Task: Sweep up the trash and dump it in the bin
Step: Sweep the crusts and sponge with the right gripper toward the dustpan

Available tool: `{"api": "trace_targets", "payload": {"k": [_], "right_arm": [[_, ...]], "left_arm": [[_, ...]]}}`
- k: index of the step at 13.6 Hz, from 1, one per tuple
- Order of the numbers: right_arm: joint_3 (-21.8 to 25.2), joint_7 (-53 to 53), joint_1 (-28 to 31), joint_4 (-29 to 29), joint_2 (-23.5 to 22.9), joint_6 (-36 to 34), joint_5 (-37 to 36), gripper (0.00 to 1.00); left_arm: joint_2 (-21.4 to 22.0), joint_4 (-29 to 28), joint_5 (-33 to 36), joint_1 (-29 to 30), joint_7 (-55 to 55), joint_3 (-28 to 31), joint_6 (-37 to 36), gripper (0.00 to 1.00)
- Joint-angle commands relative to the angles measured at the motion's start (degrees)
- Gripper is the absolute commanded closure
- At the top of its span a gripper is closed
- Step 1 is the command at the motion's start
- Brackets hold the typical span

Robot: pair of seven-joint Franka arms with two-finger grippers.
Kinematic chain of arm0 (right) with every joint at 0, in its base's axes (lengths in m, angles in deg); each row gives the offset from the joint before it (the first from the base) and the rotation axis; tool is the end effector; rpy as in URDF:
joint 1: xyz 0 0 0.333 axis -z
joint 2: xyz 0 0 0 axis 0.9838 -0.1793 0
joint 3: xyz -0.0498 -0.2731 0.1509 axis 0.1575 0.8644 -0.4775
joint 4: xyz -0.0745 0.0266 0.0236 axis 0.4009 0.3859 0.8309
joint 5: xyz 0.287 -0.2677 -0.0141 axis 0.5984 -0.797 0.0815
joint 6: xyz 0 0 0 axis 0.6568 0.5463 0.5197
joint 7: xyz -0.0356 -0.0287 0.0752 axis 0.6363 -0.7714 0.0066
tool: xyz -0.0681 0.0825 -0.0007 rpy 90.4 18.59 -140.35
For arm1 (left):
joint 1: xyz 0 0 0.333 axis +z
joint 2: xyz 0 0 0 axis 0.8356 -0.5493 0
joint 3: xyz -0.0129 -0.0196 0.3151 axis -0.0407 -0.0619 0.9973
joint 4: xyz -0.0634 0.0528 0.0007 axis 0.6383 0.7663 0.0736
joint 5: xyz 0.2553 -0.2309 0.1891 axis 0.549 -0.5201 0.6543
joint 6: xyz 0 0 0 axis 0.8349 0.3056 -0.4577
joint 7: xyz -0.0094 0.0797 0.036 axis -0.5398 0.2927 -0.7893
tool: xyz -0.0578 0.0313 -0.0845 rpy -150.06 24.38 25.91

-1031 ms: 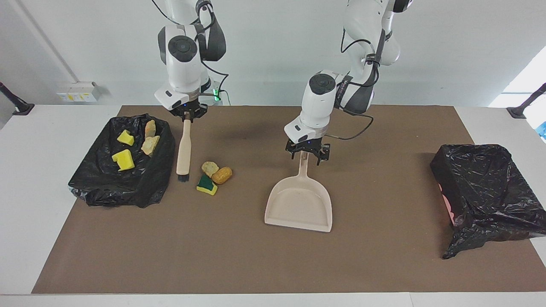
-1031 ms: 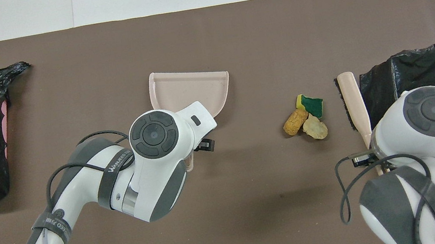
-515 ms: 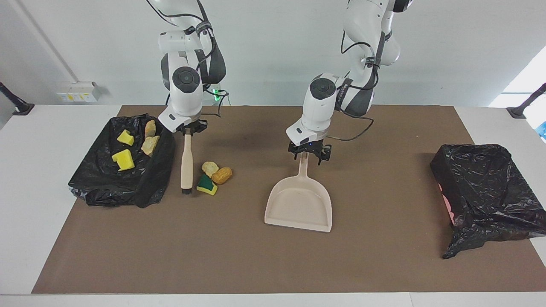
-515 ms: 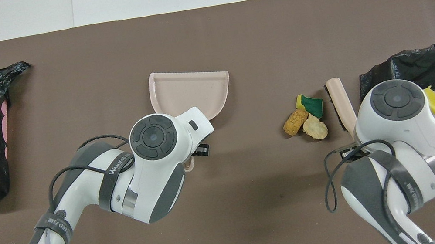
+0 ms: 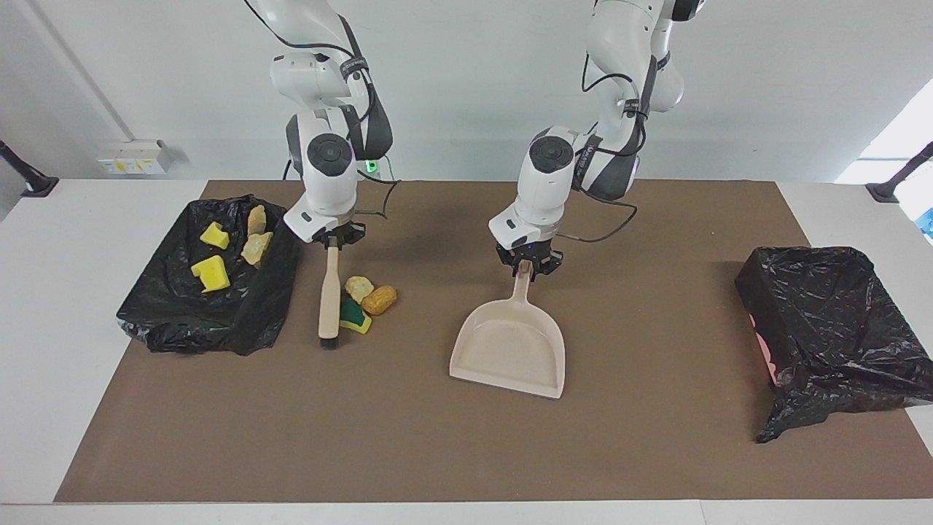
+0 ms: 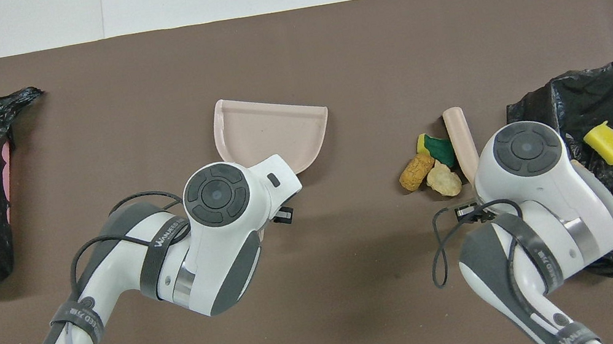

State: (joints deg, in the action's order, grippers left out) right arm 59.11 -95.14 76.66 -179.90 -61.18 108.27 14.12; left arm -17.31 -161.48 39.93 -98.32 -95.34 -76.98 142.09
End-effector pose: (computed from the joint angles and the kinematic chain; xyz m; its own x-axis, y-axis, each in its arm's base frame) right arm 0.4749 0.1140 0.3465 0.9761 0.0220 -0.2161 0.0719 -0.9715 0.2258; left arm 0.4890 -0.3484 0.3583 0.9255 -0.3784 0.0133 -0.3786 -0.9254 0.0182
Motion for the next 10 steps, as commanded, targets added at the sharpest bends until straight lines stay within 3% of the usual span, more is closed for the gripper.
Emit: {"api": "trace_targets", "payload": {"k": [1, 6, 10], "right_arm": [[-0.04, -1.91, -2.43, -0.43, 1.02, 0.26, 4.48, 1.0], [-0.04, -6.81, -8.4, 0.79, 1.11, -0.09, 14.25, 1.0], [0.48, -10.34, -8.33, 5.19, 3.39, -6.75, 12.87, 1.0]], "left_arm": [[1.19, -1.04, -0.88, -0.11, 4.68, 0.82, 0.91, 1.0], [1.9, 2.92, -0.88, 7.08, 39.8, 0.82, -5.51, 1.0], [2.77, 3.01, -0.88, 7.36, 61.23, 1.26, -9.28, 1.0]]}}
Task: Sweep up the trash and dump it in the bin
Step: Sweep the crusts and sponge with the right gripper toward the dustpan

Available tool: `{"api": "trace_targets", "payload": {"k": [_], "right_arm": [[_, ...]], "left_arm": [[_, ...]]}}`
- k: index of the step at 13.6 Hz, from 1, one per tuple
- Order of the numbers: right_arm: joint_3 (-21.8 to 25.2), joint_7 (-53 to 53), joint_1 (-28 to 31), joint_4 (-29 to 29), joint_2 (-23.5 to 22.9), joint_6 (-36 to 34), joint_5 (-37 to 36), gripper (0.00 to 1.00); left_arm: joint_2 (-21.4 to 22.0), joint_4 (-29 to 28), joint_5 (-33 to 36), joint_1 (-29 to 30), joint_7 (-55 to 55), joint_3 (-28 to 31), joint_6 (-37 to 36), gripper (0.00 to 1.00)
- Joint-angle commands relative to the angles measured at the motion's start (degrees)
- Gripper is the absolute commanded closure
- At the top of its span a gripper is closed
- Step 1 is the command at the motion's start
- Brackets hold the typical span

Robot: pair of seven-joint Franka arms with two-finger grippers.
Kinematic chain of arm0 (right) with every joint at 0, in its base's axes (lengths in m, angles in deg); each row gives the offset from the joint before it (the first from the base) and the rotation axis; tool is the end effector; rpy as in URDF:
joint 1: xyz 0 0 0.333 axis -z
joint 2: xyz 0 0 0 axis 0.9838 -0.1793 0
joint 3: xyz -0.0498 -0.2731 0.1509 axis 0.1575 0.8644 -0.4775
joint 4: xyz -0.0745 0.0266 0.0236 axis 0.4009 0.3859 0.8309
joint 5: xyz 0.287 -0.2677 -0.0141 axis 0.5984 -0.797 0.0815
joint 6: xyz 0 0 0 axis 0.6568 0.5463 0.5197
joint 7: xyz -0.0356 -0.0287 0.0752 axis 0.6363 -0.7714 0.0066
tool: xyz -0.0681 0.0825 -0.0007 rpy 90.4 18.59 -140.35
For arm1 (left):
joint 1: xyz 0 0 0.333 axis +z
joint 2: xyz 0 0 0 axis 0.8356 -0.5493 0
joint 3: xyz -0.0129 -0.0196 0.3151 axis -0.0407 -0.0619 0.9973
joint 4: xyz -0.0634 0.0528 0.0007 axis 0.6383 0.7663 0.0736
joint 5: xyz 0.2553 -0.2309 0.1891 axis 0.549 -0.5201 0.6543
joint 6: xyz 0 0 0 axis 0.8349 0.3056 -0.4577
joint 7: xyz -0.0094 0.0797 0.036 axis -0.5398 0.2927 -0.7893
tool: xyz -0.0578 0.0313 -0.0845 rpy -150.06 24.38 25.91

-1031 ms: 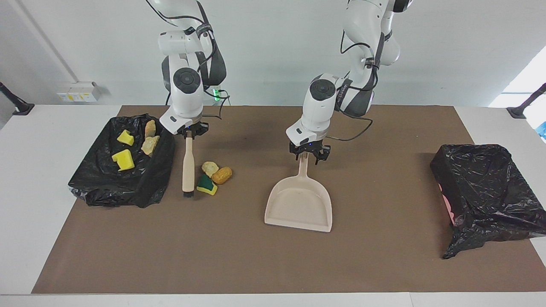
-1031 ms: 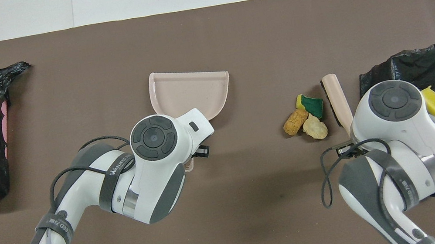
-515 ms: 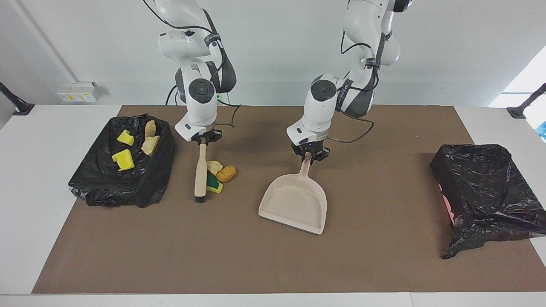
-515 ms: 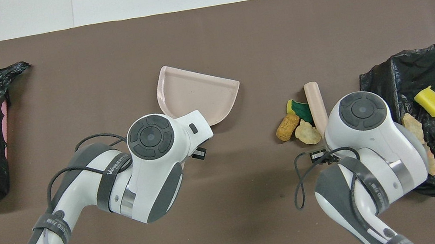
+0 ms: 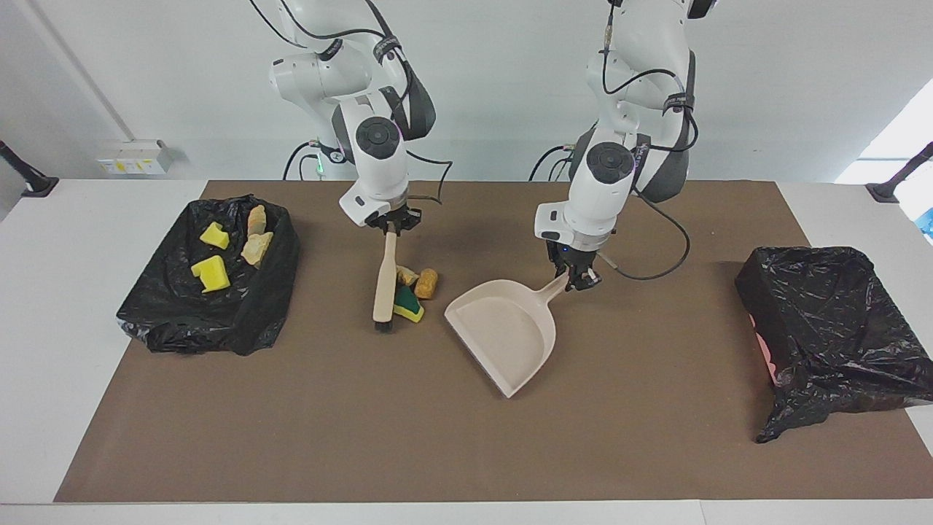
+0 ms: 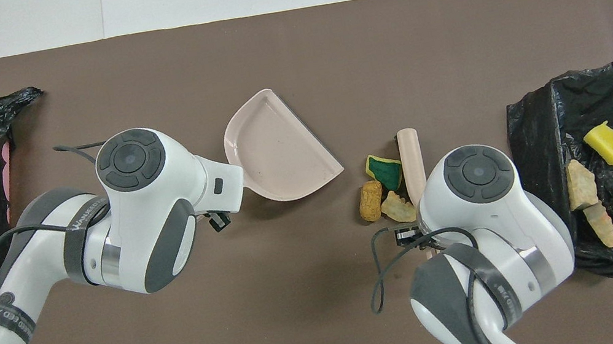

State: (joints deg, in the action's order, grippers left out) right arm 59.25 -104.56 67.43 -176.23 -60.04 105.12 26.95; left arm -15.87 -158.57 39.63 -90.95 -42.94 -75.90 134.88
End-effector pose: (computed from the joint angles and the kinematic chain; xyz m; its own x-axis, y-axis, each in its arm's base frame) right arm 0.4543 0.2051 0.3786 0.9709 -0.0815 -0.2251 -0.0624 -0.9939 0.0911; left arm 0.5325 -0.2735 0.3855 0.4028 -0.9152 -0.0112 -0.9145 -0.4029 0.0374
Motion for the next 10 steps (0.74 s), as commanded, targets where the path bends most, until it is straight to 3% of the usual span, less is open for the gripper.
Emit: {"api": "trace_targets", "payload": {"k": [1, 3, 6, 10], "right_arm": [[0.44, -1.02, 1.26, 1.36, 3.99, -5.98, -1.97, 1.0], [-0.08, 0.99, 1.44, 0.22, 6.37, -12.04, -10.66, 1.0], [0.09, 5.38, 3.97, -3.91, 8.49, -10.67, -10.52, 1.0], [0.0, 3.29, 2.49, -4.97, 5.42, -5.65, -6.05, 1.0]], "left_arm": [[1.42, 0.0, -0.5, -0.01, 15.35, 0.35, -2.17, 1.0], [1.68, -0.78, 0.2, -0.62, 20.41, 0.35, -1.9, 1.0], [2.56, -2.37, 2.05, -3.34, 19.72, 0.35, -1.03, 1.0], [1.86, -2.55, 7.06, -4.31, 14.89, 0.26, -0.23, 1.0]]}}
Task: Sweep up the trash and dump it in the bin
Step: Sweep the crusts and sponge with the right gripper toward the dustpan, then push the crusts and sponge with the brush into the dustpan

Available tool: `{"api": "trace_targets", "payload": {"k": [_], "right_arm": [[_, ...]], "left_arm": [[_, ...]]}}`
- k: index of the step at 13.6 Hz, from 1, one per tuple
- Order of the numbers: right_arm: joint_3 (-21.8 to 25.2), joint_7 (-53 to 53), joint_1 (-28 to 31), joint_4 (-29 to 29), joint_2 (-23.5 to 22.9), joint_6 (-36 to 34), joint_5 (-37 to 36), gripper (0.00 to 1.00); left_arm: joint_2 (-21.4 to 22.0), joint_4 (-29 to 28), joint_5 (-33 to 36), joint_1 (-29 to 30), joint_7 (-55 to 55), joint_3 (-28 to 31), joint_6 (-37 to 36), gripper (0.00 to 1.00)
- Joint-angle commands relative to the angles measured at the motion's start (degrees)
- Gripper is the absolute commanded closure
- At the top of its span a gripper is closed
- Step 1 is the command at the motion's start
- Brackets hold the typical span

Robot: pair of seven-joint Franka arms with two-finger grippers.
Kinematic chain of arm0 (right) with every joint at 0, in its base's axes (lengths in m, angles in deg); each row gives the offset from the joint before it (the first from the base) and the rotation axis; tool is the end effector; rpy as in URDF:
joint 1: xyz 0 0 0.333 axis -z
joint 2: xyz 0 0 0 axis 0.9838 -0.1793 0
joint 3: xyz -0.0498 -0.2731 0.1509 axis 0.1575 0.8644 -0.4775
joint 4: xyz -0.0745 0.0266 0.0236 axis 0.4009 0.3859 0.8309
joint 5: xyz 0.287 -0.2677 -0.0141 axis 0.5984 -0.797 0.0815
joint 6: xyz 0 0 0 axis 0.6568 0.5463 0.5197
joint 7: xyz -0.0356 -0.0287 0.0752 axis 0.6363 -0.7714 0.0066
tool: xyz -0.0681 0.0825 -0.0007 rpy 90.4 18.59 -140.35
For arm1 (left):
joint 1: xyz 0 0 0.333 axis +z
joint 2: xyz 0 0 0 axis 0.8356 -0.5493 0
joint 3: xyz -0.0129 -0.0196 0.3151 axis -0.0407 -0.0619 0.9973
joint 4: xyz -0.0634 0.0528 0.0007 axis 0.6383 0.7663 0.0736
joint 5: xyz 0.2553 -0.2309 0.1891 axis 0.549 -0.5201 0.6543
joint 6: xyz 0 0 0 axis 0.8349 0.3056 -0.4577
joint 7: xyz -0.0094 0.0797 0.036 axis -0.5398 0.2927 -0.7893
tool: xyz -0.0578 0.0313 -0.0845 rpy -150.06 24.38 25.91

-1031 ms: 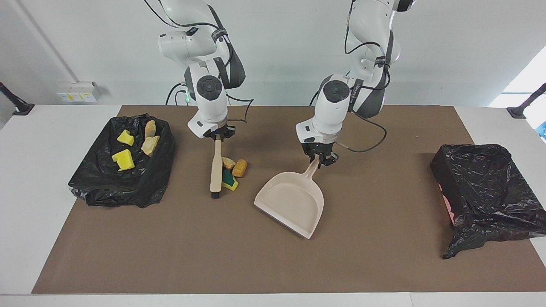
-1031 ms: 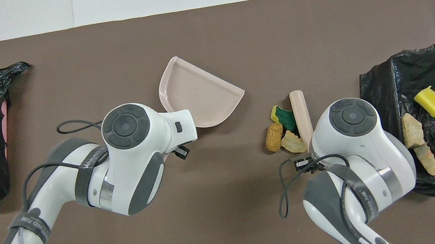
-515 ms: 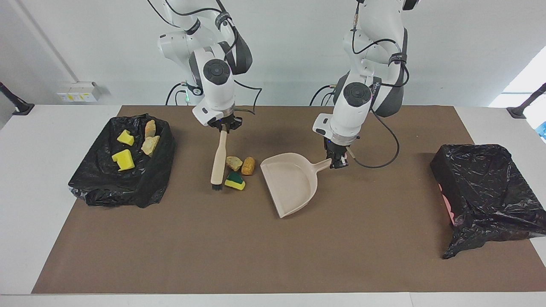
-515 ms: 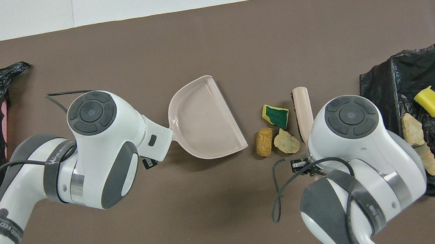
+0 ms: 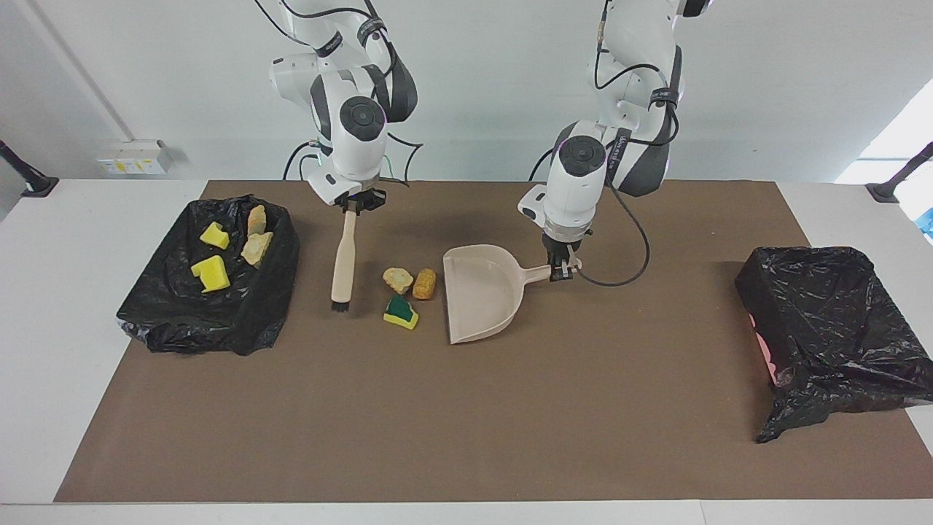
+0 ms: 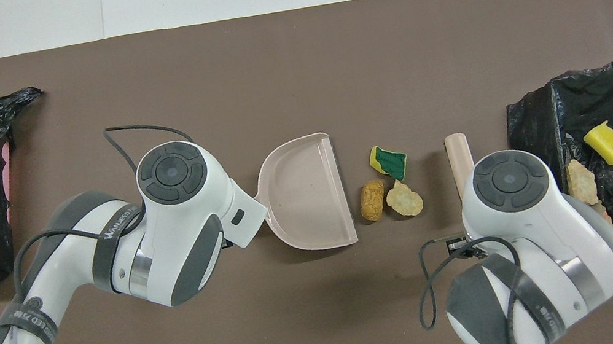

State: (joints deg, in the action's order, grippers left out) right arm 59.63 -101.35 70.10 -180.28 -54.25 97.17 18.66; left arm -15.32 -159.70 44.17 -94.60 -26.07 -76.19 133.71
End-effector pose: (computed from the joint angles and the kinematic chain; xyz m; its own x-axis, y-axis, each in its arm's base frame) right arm 0.4298 0.1551 0.3897 0.9615 -0.0516 -0.2699 0.0184 -0.9679 0.2505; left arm 0.5082 -0.3017 0.3806 0.0109 -0.9974 -0.0717 -0.9994 -0.0131 0.0309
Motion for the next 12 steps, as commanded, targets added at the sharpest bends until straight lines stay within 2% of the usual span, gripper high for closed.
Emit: {"api": "trace_targets", "payload": {"k": [1, 3, 7, 12], "right_arm": [[-0.38, 0.26, -0.27, -0.84, -0.98, 2.56, 5.21, 1.0], [-0.47, 0.53, -1.76, -0.84, -3.26, 4.31, 7.17, 1.0], [-0.47, 0.09, -6.41, -0.49, -4.41, 7.91, 17.78, 1.0], [-0.56, -1.14, -10.21, 4.78, -7.13, 10.82, 36.5, 1.0]], "left_arm": [[1.23, -1.5, 2.53, -1.02, -3.03, 0.55, 0.6, 1.0], [0.79, -1.41, 2.53, -1.11, -4.26, 0.55, 0.59, 1.0], [-0.09, -1.41, 2.53, -1.28, -5.76, 0.46, 1.29, 1.0], [-0.71, -2.46, 2.53, -1.11, -5.59, 0.37, 5.14, 1.0]]}}
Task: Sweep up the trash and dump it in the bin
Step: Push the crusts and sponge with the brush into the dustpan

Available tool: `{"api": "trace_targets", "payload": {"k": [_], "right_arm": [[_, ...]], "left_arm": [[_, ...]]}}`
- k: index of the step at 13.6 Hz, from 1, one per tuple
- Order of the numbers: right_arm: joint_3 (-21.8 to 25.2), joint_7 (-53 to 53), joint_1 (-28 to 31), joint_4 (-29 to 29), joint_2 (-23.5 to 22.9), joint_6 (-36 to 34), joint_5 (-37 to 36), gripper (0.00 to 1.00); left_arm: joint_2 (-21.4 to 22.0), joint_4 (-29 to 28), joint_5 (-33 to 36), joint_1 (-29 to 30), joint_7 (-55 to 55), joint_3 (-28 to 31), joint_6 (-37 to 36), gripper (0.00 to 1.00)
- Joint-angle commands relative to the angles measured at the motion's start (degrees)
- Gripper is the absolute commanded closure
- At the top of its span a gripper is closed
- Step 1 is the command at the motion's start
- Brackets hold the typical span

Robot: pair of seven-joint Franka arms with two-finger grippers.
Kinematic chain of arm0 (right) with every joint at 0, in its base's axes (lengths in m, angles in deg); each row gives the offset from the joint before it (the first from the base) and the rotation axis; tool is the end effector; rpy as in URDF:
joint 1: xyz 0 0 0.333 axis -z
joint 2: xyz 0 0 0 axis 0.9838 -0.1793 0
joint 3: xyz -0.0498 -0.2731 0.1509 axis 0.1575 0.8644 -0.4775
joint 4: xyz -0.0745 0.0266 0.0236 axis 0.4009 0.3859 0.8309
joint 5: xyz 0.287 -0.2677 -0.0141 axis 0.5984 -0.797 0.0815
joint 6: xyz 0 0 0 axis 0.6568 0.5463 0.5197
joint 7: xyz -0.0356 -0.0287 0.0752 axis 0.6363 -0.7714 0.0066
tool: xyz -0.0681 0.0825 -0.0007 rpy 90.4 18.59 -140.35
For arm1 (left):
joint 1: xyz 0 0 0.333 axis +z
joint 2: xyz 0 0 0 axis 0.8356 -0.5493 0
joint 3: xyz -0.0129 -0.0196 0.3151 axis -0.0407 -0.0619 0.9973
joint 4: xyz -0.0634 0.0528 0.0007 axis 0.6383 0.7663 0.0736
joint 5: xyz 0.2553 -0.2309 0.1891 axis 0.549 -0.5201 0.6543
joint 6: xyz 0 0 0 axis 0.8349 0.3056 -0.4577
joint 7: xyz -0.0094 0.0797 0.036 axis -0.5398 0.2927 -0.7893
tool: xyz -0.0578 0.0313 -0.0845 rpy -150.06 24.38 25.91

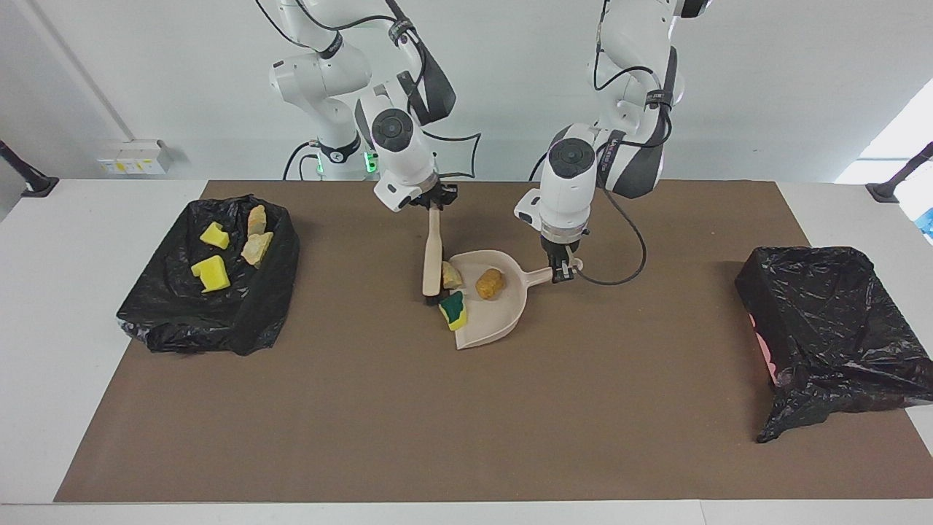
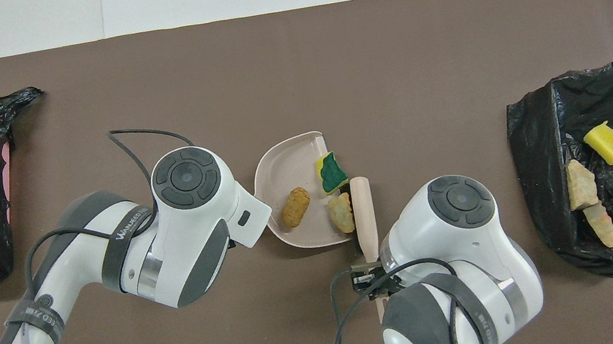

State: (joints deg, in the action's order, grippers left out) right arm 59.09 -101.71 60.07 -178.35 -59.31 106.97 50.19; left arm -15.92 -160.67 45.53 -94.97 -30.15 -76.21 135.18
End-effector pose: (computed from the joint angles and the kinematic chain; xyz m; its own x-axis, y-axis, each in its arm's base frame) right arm 0.4074 0.2832 0.3759 0.9245 -0.0458 -0.3784 -0.1299 -0.9712 -0.1999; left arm 0.5060 -0.3037 0.3690 0.0621 -0.9938 -0.0917 -0.9978 -0.0638 0.0155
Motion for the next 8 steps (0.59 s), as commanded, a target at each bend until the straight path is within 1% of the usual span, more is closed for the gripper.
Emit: {"api": "trace_targets", "payload": {"k": [1, 3, 4, 6, 7, 8], "right_arm": [[-0.02, -1.31, -0.87, 3.99, -2.6, 0.77, 5.18, 1.0], [-0.02, -4.73, -2.18, 6.19, -2.7, 0.16, 3.79, 1.0], [0.24, -4.83, -2.19, 6.81, -1.74, -1.59, 1.69, 1.0], [0.42, -4.74, -1.49, 8.22, 0.2, -6.15, -5.68, 1.0], [0.51, -4.13, -1.4, 8.92, 0.73, -7.13, -7.46, 1.0], [0.51, -4.39, -1.4, 9.79, 0.73, -8.19, -8.87, 1.0]], "left_arm": [[-0.11, -2.02, 0.99, -0.38, -1.51, 0.31, 4.91, 1.0], [-0.11, -2.03, -0.23, 0.76, -0.37, 0.31, 5.89, 1.0], [-0.37, -1.94, -3.63, 2.24, 1.9, 0.22, 6.76, 1.0], [-1.16, -2.03, -11.54, 5.32, 11.89, 0.31, 9.48, 1.0], [-1.25, -1.42, -13.06, 6.73, 15.85, 0.31, 9.67, 1.0], [-1.07, -0.8, -13.16, 8.39, 18.16, 0.22, 9.5, 1.0]]}}
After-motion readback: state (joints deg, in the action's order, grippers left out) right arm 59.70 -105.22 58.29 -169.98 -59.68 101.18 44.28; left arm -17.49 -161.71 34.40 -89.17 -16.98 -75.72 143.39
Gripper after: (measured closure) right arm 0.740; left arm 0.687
